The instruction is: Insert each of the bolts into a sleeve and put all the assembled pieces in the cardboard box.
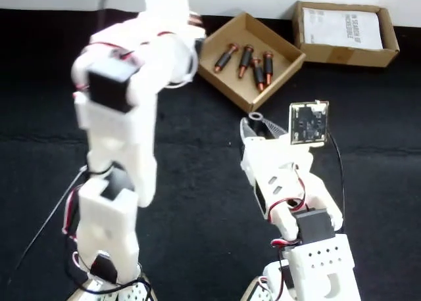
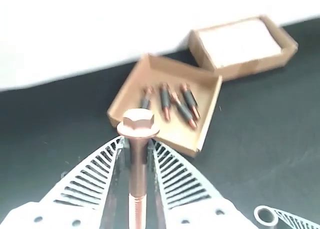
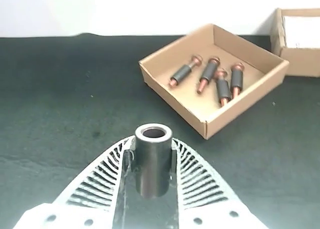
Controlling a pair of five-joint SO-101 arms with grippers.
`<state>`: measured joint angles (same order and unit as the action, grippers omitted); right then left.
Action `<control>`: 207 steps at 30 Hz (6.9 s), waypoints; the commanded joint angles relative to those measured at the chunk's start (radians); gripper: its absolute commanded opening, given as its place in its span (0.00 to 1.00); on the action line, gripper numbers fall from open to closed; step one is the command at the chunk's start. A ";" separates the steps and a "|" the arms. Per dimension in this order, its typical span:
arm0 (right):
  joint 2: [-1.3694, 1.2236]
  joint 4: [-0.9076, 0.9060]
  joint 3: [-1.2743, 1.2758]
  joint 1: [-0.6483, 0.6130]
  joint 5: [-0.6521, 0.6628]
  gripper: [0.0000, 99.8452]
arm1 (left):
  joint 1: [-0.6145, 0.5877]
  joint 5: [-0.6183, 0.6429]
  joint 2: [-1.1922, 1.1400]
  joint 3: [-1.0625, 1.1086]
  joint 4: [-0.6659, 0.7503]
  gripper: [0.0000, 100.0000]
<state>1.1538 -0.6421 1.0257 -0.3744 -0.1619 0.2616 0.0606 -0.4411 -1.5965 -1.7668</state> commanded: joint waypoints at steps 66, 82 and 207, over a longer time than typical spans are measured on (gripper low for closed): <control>0.536 0.021 0.344 -0.237 0.087 0.01 | 0.271 0.381 1.641 2.485 1.321 0.01; 0.536 0.018 0.338 -0.237 0.086 0.01 | 0.269 0.379 1.639 2.572 1.441 0.01; -0.193 -0.197 -0.435 0.039 0.133 0.01 | -0.371 0.112 2.253 2.545 0.399 0.01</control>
<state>1.0403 -0.8385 0.6989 -0.3452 -0.0330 -0.0376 0.1788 1.7852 0.9030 -1.4016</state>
